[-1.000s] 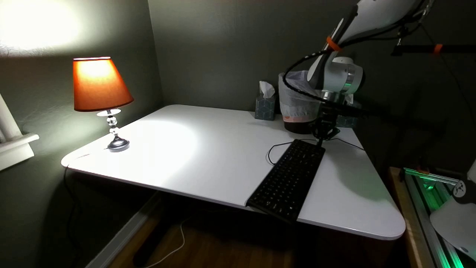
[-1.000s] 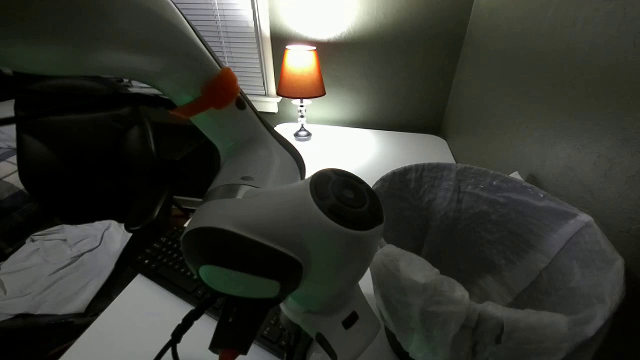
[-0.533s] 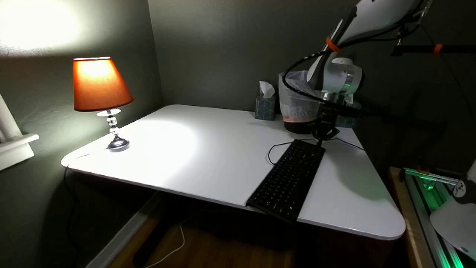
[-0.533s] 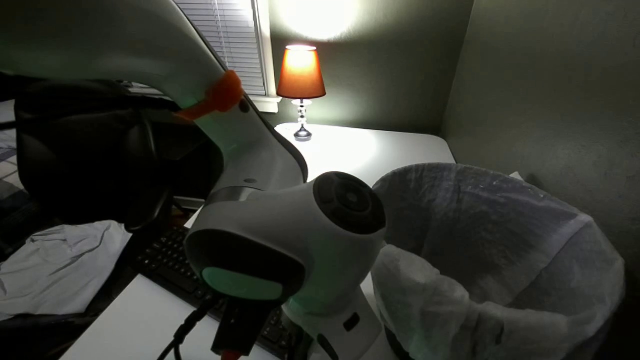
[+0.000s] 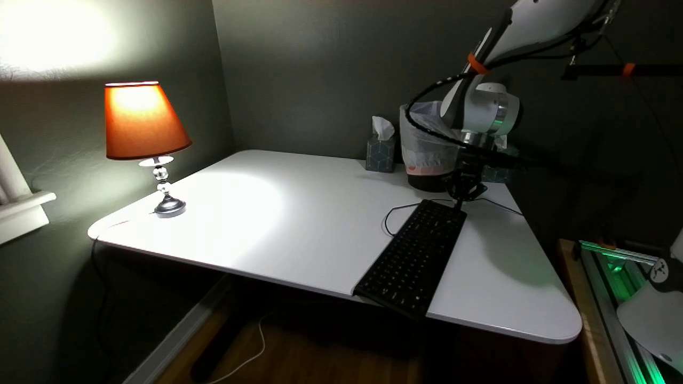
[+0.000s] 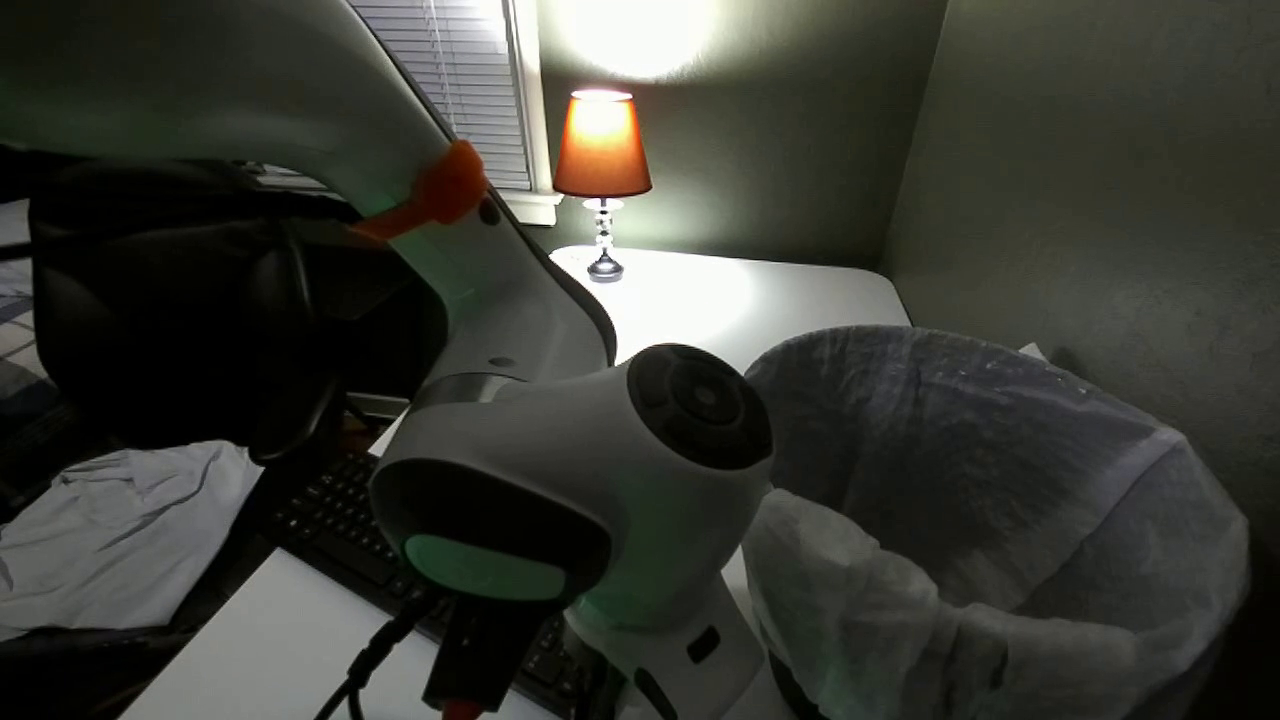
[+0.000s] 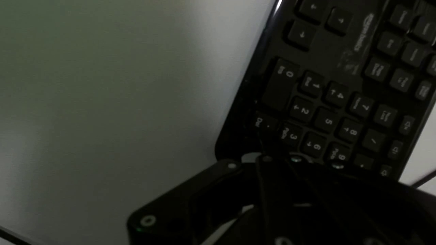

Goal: Press a key once on the keyboard

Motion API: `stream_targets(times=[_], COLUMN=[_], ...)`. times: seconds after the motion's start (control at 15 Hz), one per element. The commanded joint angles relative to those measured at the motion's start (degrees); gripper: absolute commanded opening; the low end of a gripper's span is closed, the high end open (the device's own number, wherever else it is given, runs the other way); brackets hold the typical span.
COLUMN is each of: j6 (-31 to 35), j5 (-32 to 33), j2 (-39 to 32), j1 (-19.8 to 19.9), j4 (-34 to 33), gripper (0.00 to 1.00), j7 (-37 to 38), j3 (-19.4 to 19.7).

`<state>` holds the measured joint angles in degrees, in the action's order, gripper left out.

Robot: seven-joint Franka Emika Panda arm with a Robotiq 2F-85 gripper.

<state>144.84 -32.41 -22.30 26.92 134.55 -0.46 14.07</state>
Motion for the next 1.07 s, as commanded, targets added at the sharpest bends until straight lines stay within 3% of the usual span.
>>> stream_targets(times=[0.0,0.87,0.93,1.0], j6=[-0.41,1.2,1.36,1.19], j5=[-1.26,-0.89,-0.93,-0.81], j2=[-0.84,4.41,4.65,4.85], j1=[0.7,-0.56,-0.59,-0.64], j4=[-0.86,2.59,2.7,2.76], gripper=[0.0,0.0,0.26,0.28], j7=[-1.32,-2.04,-2.09,-2.02], j3=[-0.52,-0.05,-0.02,0.05])
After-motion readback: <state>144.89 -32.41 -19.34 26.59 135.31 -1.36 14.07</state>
